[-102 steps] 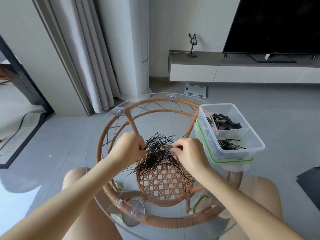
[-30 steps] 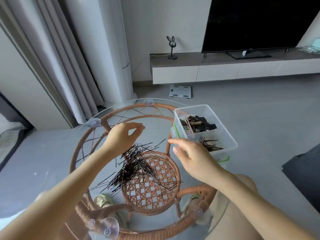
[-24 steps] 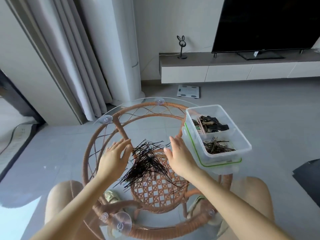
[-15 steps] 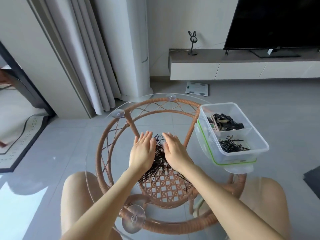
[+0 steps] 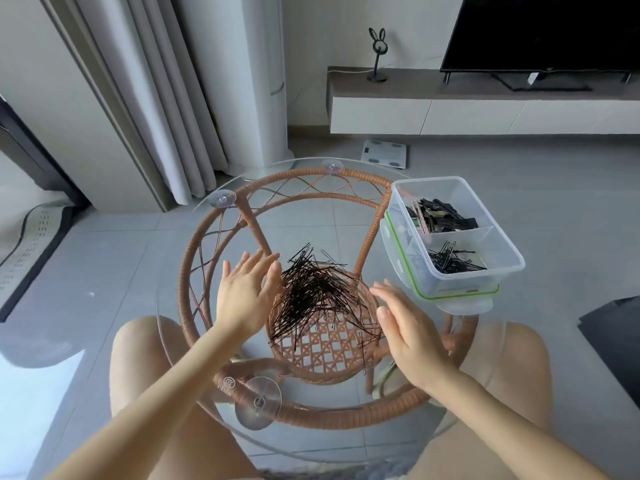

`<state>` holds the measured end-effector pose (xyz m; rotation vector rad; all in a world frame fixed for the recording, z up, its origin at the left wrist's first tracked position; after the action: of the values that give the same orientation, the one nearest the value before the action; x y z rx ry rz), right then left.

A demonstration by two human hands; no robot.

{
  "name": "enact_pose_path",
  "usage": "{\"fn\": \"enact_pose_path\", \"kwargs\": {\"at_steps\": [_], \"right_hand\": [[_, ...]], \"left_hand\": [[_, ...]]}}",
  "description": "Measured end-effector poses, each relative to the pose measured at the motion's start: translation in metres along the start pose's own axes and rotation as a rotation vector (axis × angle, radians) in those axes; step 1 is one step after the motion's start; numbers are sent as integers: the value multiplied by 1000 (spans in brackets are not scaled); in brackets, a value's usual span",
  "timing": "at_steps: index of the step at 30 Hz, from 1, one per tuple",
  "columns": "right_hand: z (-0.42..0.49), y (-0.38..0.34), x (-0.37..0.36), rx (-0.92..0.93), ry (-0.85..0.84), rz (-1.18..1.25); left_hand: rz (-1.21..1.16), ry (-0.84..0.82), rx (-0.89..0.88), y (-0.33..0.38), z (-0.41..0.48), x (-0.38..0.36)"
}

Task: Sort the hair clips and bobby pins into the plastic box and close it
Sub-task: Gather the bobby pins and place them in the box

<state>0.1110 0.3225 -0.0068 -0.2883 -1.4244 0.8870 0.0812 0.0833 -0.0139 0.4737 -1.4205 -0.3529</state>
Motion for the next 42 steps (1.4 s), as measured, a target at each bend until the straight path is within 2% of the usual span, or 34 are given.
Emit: {"fn": "enact_pose_path", "kwargs": {"at_steps": [3,6,10,14,15,16,18,21,24,27,30,35,42], "right_hand": [[1,-4,-19,-27,13,-60],[15,-18,-34,-59,117,-62],[37,-45,-53,-176,248,230],[52,-63,-60,-291,336,532],[52,-61,-56,-300,350,559],[54,-59,-52,-302,351,556],[54,-45,-38,-323,312,424],[63,-24,-20,-342,125,59],[75,-18,-19,-368,-55,-191],[85,-29,-28,-387,-118,-348],[93,-45,-40,-328,-180,-431],[96,-59,-44,-293,-228,-360],[97,-44,-33,-433,-152,-117]], "left_hand": [[36,-26,-5,2,-9,-13],[-99,6,26,20,-8,-22],[-376,74,57,46,-8,-29],[-791,89,177,48,-12,-19],[-822,83,196,46,-12,-14],[-764,79,197,40,-11,-6],[-434,53,172,29,-11,9],[40,-125,108,25,-23,20],[319,-259,72,42,-40,9],[363,-214,65,56,-42,-6],[397,-197,36,60,-36,-13],[252,-214,80,50,-28,-8],[79,-240,103,42,-22,3]]}}
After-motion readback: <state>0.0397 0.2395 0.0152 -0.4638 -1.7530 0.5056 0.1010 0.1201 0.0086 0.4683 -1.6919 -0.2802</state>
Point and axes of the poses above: each hand's wrist, its own z-axis towards the middle knuckle, its own x-axis out of the back of the hand, y = z × x, the point moved 4 cm from there along z, towards the middle knuckle, and after that the axes turned 1 degree about -y, right-handed, at the moved point
